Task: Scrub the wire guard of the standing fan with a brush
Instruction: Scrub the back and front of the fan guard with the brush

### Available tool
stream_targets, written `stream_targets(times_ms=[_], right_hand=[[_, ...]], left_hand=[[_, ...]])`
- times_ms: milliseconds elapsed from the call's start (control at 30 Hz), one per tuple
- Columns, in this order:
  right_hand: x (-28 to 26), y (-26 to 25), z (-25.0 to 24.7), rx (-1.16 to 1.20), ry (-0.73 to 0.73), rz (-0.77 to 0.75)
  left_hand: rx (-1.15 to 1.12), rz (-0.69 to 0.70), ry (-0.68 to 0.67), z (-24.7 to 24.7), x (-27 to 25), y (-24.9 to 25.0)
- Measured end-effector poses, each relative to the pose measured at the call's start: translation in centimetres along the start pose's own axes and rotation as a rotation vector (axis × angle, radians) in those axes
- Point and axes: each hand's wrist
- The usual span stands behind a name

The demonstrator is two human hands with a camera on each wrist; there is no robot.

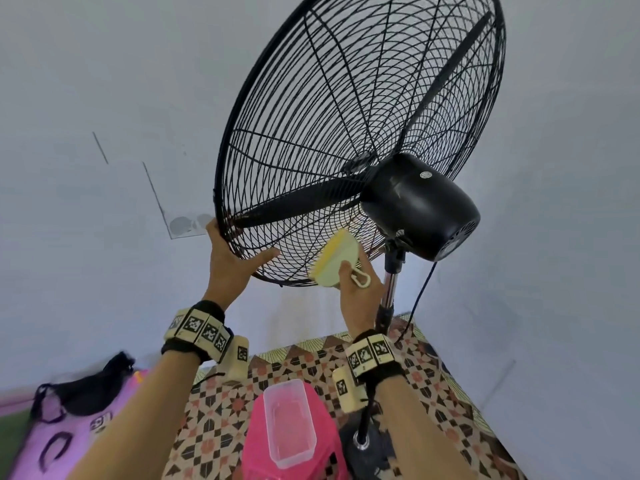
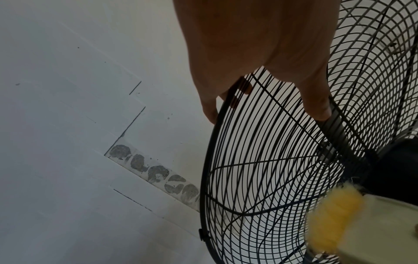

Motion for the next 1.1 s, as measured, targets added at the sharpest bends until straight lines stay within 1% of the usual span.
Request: stream_targets(times_ms=[33,100,167,200,267,367,500,533,633,733,767,867,900,933,1033,1100], right_hand=[[0.4,-0.9,-0.3,-0.005,0.027,-0.029],[1.4,-2.0,-0.3,0.049,0.136,-0.054],[1.5,-1.9,0.5,0.121,0.214,-0.011],[1.0,-1.6,1.0,0.131,0.228,-0.007],[-0.7,-0.7,1.7,0.151,0.212,0.009],[-2.5,0.8,1.8,0.187,0.131,0.065],[-1.6,0.1,-0.1,0.100,-0.003,0.054],[-1.0,-0.5,-0.7,0.093,-0.003,0.052],[0.7,-1.7,-1.2,0.154,0.070,0.043],[-0.2,-0.7,-0.1,0.118,0.061,0.041],[-1.1,0.1,0.2,0.098,0.035,0.054],[-3.4,2.1,-0.3,0.042,-0.104,0.081],[-3.4,2.1,-0.6,0.066,-0.104,0.085],[-3.0,1.7,-0.9,0.118,-0.064,0.095],[-0.8,-0.1,-1.1,0.268,0.105,0.108],[-0.5,-0.6,-0.2,0.282,0.114,0.100]], left_hand=[[-0.003,-0.001,0.001,0.1,0.0,0.0],[-0.005,-0.007,0.004,0.1,-0.1,-0.1],[-0.007,-0.014,0.006,0.0,-0.1,-0.2],[-0.009,-0.015,0.006,0.0,-0.2,-0.1],[-0.010,-0.014,0.007,0.0,-0.2,-0.2],[-0.011,-0.018,0.002,-0.1,-0.2,-0.2],[0.009,-0.016,0.010,0.0,-0.2,-0.1],[0.008,-0.015,0.009,0.1,-0.3,0.0],[0.009,-0.012,0.009,0.1,-0.4,-0.1],[0.001,-0.012,0.009,0.2,-0.3,-0.3],[-0.002,-0.011,0.013,0.2,-0.3,-0.2],[-0.011,-0.016,0.017,0.1,-0.2,-0.2],[-0.009,-0.012,0.015,0.1,-0.1,0.0],[-0.009,-0.014,0.010,0.1,-0.2,0.0],[-0.010,-0.015,0.009,0.2,-0.4,0.0],[-0.004,-0.007,0.015,0.3,-0.4,0.0]])
Point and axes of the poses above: each hand's wrist, its own x-axis towards the middle knuckle, its own z-axis out of the palm, y = z × x, and after that the axes turned 9 degrees about x, right-handed
